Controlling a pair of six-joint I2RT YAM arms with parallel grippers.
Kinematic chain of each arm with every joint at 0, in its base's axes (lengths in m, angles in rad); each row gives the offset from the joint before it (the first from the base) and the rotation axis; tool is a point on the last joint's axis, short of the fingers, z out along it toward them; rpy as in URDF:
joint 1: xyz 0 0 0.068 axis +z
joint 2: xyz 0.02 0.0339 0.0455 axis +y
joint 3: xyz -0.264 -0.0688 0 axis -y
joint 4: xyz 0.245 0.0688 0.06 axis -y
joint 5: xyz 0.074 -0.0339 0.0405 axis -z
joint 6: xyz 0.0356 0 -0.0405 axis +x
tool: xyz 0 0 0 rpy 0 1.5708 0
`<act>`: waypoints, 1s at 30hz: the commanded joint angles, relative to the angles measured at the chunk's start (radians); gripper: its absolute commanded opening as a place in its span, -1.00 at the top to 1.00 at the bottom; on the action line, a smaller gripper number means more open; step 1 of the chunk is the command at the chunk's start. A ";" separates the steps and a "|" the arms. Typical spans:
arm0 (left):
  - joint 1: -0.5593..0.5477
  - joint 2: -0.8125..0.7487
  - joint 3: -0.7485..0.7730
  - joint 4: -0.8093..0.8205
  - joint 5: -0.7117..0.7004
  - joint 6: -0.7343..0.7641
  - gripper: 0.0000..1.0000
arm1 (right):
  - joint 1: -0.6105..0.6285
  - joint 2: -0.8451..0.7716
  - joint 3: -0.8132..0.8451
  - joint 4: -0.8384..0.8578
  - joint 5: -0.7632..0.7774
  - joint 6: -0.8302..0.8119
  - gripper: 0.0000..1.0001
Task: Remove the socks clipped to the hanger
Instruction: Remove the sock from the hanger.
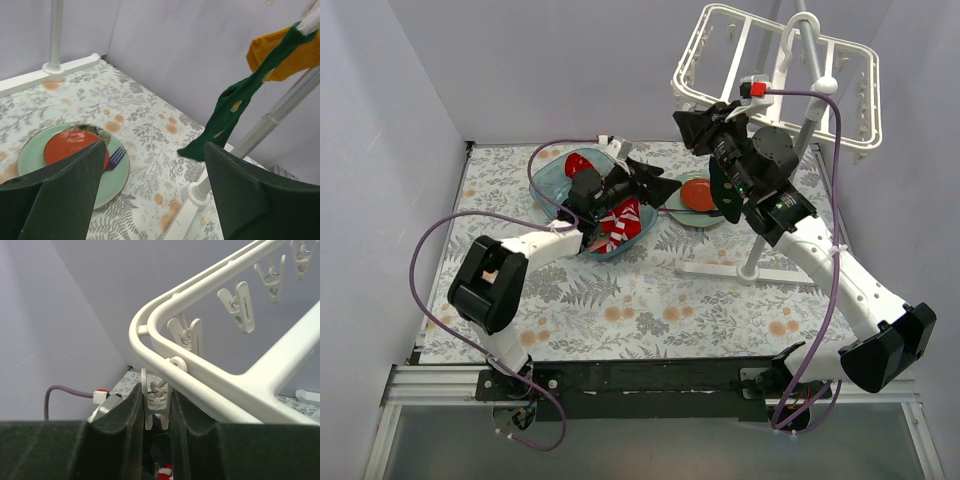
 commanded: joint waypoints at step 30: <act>-0.124 0.310 0.367 0.135 0.330 -0.074 -0.58 | 0.003 0.006 0.107 -0.099 -0.136 0.048 0.97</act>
